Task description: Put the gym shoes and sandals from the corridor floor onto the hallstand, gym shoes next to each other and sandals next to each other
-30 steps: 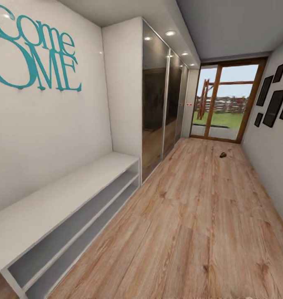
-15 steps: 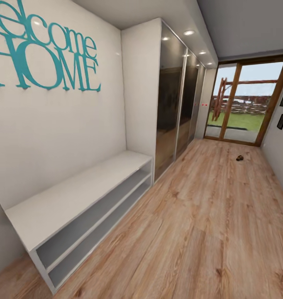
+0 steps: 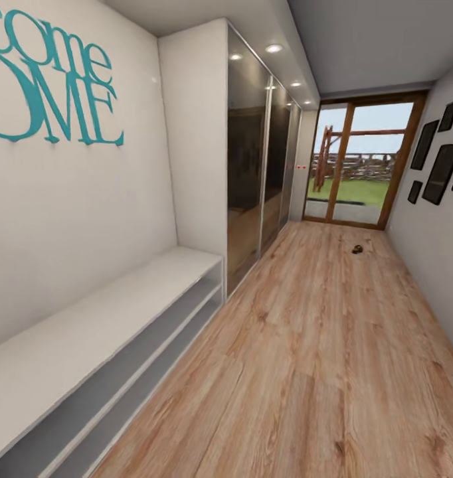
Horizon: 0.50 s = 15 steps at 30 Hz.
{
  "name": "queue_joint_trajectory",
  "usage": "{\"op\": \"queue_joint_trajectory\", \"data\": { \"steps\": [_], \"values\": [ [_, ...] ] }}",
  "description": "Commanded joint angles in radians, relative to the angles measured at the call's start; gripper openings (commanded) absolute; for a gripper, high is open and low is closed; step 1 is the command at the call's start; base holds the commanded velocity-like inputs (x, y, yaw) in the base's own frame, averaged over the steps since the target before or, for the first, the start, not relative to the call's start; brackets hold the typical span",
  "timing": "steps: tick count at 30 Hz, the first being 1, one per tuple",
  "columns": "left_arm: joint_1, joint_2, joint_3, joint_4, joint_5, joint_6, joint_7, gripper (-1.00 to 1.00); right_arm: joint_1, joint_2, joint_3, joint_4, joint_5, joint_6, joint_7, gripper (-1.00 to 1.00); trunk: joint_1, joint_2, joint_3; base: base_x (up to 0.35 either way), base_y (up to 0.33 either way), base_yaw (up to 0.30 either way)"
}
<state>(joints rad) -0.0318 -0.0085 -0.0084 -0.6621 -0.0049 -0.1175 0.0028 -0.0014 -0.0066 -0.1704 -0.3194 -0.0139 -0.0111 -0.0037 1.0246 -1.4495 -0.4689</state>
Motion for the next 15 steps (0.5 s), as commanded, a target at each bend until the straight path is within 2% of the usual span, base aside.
{"op": "queue_joint_trajectory", "data": {
  "steps": [1, 4, 11, 15],
  "values": [
    [-0.006, 0.0, -0.001, 0.0, -0.001, -0.003, 0.0, 1.0, 0.0, 0.0, -0.013, -0.001, -0.002, -0.001, 0.0, 1.0, 0.0, 0.0, -0.001, 0.216, 0.0, -0.299],
    [-0.02, -0.001, -0.002, -0.003, -0.001, -0.004, 0.0, 1.0, 0.0, 0.0, -0.04, -0.002, -0.001, -0.001, 0.0, 1.0, 0.0, 0.0, -0.001, 0.111, 0.0, -0.299],
    [-0.029, -0.007, -0.004, -0.024, -0.002, -0.011, -0.001, 1.0, 0.0, 0.0, -0.052, -0.004, -0.001, -0.001, -0.001, 1.0, 0.0, 0.0, -0.001, 0.028, 0.0, -0.3],
    [-0.03, -0.008, -0.014, -0.104, -0.034, -0.012, -0.001, 1.0, 0.0, -0.002, -0.053, -0.007, -0.001, -0.001, -0.002, 1.0, 0.0, 0.0, -0.001, 0.003, 0.0, -0.3]
  ]
}}
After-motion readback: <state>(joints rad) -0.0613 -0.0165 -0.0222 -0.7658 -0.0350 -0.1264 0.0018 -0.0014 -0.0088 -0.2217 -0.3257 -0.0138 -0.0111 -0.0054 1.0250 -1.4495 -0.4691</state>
